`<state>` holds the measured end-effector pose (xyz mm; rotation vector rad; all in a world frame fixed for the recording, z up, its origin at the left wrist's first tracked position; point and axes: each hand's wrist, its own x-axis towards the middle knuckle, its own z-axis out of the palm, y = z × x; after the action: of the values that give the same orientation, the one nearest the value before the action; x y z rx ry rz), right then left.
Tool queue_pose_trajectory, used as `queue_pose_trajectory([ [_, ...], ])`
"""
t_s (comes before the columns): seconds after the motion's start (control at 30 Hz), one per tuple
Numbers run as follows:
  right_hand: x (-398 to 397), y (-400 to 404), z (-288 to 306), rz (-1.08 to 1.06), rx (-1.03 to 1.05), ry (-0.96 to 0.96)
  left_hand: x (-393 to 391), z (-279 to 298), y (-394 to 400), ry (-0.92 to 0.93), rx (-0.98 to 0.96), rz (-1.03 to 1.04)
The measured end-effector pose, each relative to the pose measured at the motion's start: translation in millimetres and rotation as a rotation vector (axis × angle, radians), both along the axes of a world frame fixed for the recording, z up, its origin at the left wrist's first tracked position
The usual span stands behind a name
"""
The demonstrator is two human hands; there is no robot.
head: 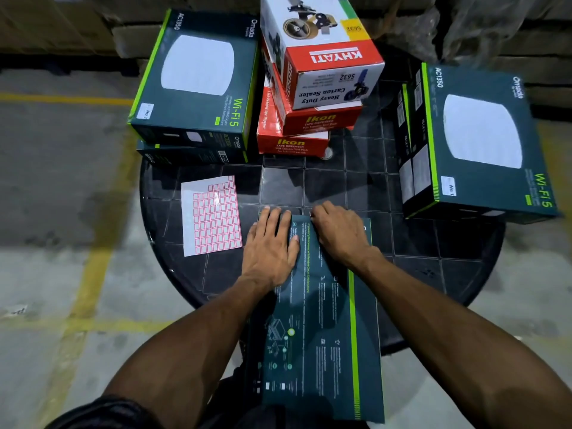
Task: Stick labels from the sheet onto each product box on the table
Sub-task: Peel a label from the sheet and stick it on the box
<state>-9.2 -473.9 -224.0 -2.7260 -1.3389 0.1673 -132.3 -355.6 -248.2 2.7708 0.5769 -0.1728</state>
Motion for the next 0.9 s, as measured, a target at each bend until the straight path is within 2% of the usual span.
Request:
queue_pose_trajectory([
  [0.9, 1.0, 8.0, -0.2, -0.088, -0.044, 0.027, 0.2, 2.5, 0.3, -0.001, -0.004, -0.003],
])
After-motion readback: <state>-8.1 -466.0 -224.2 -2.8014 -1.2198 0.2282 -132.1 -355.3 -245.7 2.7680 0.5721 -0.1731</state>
